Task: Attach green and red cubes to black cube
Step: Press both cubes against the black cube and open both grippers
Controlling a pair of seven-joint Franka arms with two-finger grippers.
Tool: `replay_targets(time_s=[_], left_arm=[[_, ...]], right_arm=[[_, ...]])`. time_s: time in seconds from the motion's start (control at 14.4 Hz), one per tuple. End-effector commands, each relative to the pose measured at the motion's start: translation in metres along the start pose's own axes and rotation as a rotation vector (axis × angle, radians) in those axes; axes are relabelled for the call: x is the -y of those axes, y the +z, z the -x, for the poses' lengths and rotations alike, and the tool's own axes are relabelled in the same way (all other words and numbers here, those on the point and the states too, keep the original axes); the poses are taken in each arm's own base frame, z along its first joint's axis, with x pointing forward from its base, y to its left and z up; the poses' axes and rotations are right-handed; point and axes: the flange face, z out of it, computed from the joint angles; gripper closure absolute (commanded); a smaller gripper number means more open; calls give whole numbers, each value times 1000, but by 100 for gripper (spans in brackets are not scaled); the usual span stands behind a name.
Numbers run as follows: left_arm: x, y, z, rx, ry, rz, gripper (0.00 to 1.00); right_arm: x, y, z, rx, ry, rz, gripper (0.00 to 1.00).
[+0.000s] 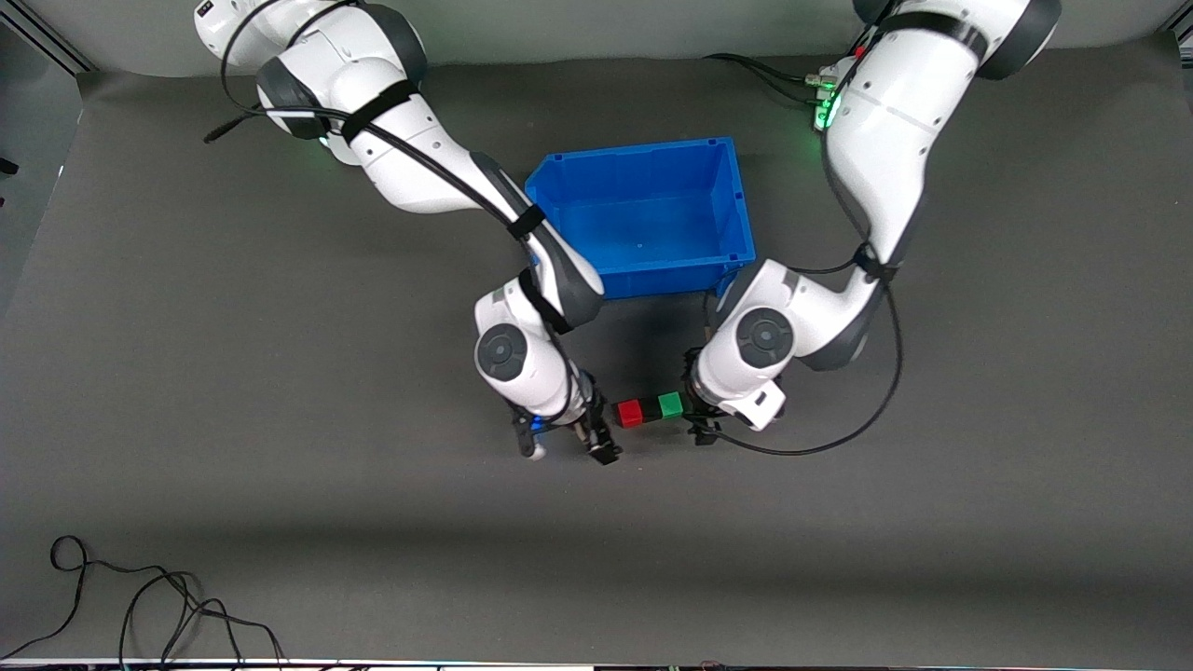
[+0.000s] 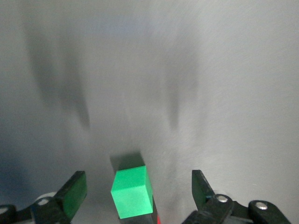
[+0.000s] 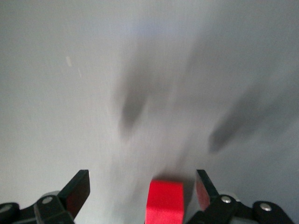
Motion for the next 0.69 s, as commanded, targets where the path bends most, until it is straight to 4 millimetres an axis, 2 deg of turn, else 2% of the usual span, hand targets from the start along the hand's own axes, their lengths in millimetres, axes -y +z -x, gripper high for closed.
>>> replay_targets(time_s=[0.0, 0.07, 0.14, 0.21, 0.28, 0.42, 0.62], left_arm=[[7, -47, -24, -46, 258, -80, 0], [12, -53, -39, -61, 318, -115, 0], [10, -65, -65, -75, 365, -124, 0], [12, -77, -79, -81, 419, -121, 0], [12, -90, -89, -87, 473, -111, 0], [10, -118, -127, -106, 605, -133, 0], [11, -166, -183, -116, 700, -104, 0]], right_arm=[[1, -60, -36, -77, -94, 105, 0], [-1, -83, -56, -95, -142, 152, 0], [-3, -108, -75, -101, -199, 187, 0], [-7, -135, -97, -106, -236, 211, 0], [-12, -167, -115, -100, -270, 225, 0], [-25, -225, -148, -82, -336, 221, 0], [-46, -299, -186, -60, -427, 215, 0]])
